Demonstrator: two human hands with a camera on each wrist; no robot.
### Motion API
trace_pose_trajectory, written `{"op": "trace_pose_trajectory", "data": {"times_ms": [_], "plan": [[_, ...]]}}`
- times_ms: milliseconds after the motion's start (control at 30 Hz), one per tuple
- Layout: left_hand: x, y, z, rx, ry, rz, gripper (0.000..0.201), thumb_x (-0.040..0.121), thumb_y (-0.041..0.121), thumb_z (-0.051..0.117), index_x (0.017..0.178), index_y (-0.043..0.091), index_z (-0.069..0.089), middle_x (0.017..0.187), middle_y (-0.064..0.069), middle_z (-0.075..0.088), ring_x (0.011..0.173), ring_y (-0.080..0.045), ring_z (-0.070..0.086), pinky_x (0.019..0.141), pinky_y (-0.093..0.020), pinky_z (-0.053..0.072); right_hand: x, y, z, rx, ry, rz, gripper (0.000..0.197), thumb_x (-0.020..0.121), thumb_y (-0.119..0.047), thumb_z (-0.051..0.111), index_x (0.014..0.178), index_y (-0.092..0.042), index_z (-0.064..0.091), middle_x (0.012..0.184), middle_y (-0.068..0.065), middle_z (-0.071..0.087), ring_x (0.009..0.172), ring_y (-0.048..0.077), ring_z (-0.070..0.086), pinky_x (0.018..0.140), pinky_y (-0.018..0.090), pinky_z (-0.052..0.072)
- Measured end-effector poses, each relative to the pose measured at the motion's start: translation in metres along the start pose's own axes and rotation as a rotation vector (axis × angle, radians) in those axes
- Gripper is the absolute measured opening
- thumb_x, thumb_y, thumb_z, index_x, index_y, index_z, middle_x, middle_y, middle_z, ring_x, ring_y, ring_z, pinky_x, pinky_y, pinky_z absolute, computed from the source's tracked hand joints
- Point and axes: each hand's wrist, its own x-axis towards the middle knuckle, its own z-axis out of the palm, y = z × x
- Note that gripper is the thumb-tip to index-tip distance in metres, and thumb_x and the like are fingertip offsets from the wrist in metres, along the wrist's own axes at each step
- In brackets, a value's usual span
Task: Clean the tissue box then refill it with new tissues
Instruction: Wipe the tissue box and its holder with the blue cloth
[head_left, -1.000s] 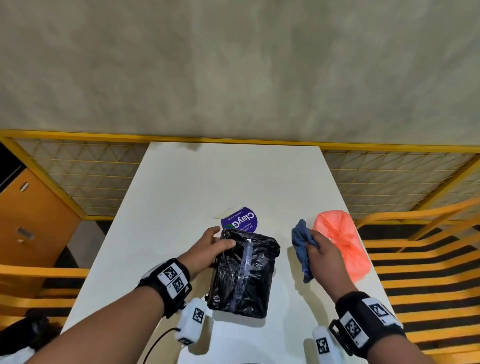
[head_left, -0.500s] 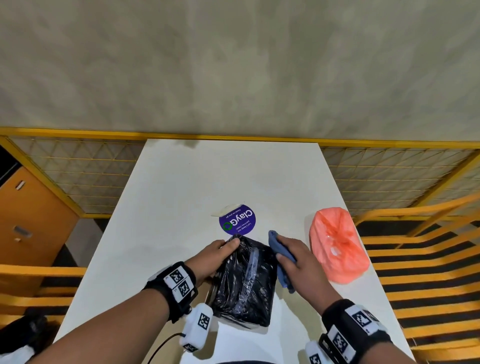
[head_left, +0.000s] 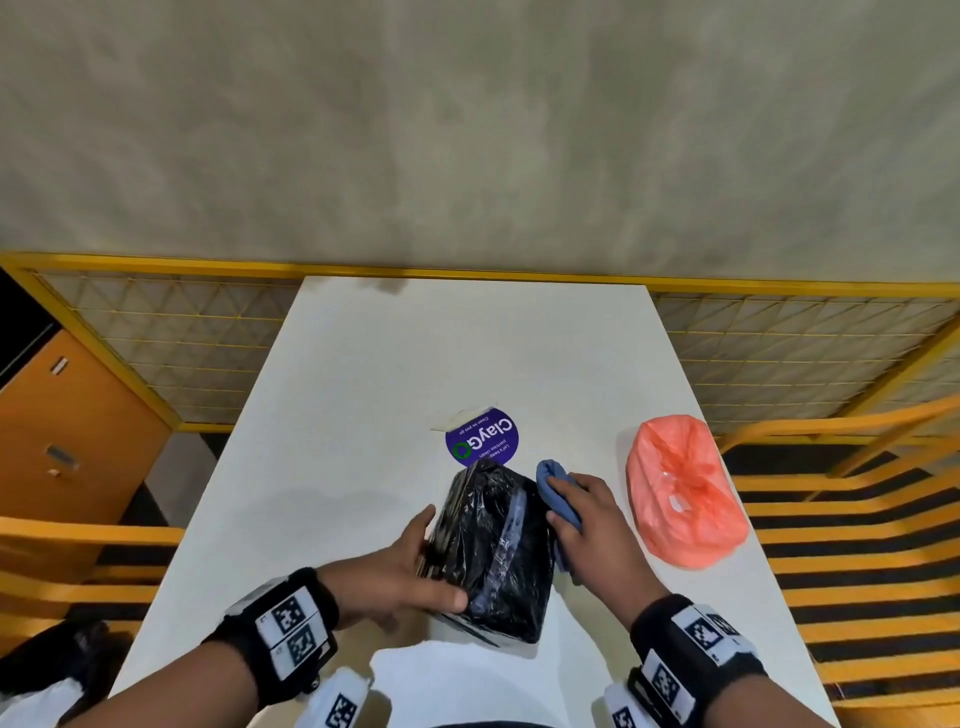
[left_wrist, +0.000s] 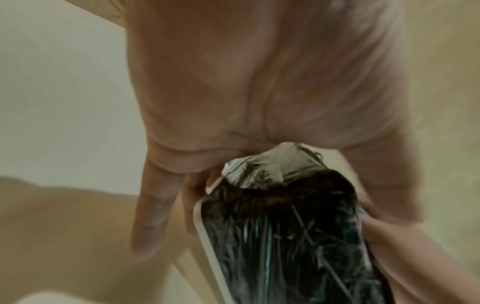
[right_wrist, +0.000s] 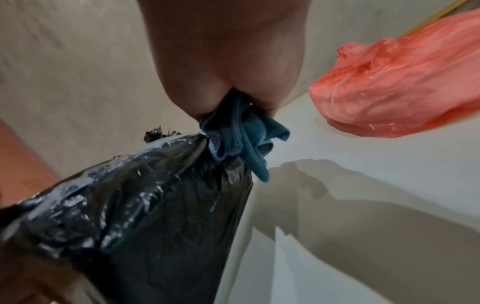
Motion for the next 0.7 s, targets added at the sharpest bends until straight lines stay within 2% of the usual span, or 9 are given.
{"op": "trace_pose_trajectory", "data": {"times_ms": [67,133,267,333,400,467,500,567,700], "plan": [[0.003,-0.003,0.004,0.013,0.026,0.047,0.117,0.069,0.042,0.086,0.151,0.046,0.001,0.133,0.015,0.050,0.114,-0.015,0.061,0.076,-0.035,0.055,0.000,-0.006,-0.004,-0.032,0.105,-0.113,0.042,0.090,-0.001,0.058,0.129,-0.015,0.061,0.130,0.007,0.051,0.120,0.022,0.052,0.099,0.013,0.030],[0.009,-0.001,0.004,-0.010,0.093,0.091,0.105,0.068,0.039,0.080,0.150,0.041,0.015,0.126,0.011,0.059,0.102,-0.010,0.065,0.074,-0.029,0.053,-0.008,-0.017,-0.009,-0.081,0.135,-0.342,0.047,0.083,0.002,0.054,0.126,-0.016,0.061,0.128,0.006,0.053,0.115,0.021,0.052,0.100,0.017,0.033],[0.015,0.004,0.009,-0.141,0.166,0.137,0.084,0.074,0.032,0.072,0.145,0.041,0.028,0.119,0.006,0.064,0.084,-0.002,0.065,0.065,-0.017,0.049,-0.033,-0.032,0.002,-0.229,-0.083,-0.681,0.043,0.083,-0.009,0.050,0.125,-0.018,0.059,0.132,0.014,0.056,0.116,0.028,0.052,0.100,0.033,0.042],[0.013,0.007,0.016,-0.189,0.155,0.164,0.057,0.090,0.015,0.069,0.131,0.041,0.039,0.116,0.008,0.065,0.077,0.007,0.068,0.057,-0.012,0.050,-0.040,-0.027,0.017,-0.273,-0.193,-0.720,0.040,0.087,-0.010,0.050,0.125,-0.018,0.060,0.135,0.013,0.054,0.118,0.031,0.053,0.099,0.039,0.046],[0.010,0.008,0.018,-0.200,0.127,0.178,0.051,0.095,0.004,0.061,0.125,0.040,0.044,0.113,0.008,0.068,0.077,0.009,0.068,0.056,-0.010,0.050,-0.041,-0.021,0.026,-0.238,-0.196,-0.682,0.039,0.086,-0.009,0.050,0.123,-0.017,0.061,0.137,0.012,0.054,0.121,0.029,0.052,0.101,0.039,0.046],[0.015,0.003,0.011,-0.174,0.097,0.194,0.060,0.093,0.006,0.061,0.135,0.045,0.042,0.119,0.009,0.070,0.093,0.002,0.069,0.068,-0.015,0.053,-0.035,-0.019,0.030,-0.216,-0.167,-0.680,0.039,0.084,-0.006,0.051,0.120,-0.016,0.062,0.135,0.011,0.056,0.120,0.027,0.052,0.101,0.036,0.046],[0.017,0.001,0.008,-0.172,0.087,0.205,0.065,0.092,0.008,0.062,0.139,0.047,0.041,0.125,0.009,0.068,0.106,-0.004,0.067,0.080,-0.022,0.055,-0.031,-0.018,0.032,-0.222,-0.154,-0.696,0.040,0.082,-0.005,0.052,0.119,-0.016,0.062,0.134,0.010,0.056,0.119,0.027,0.053,0.101,0.035,0.045],[0.023,-0.004,0.003,-0.164,0.074,0.232,0.067,0.089,0.009,0.064,0.142,0.044,0.042,0.135,0.005,0.063,0.125,-0.018,0.058,0.105,-0.038,0.046,-0.021,-0.019,0.032,-0.230,-0.138,-0.713,0.041,0.079,-0.001,0.054,0.117,-0.015,0.062,0.132,0.011,0.058,0.116,0.028,0.055,0.099,0.036,0.045],[0.026,-0.010,0.003,-0.174,0.072,0.225,0.074,0.085,0.019,0.072,0.147,0.042,0.037,0.141,0.003,0.059,0.131,-0.020,0.054,0.114,-0.046,0.035,0.011,-0.014,0.026,-0.219,0.013,-0.603,0.034,0.082,-0.008,0.051,0.114,-0.010,0.064,0.125,0.016,0.062,0.110,0.029,0.056,0.097,0.035,0.045]]}}
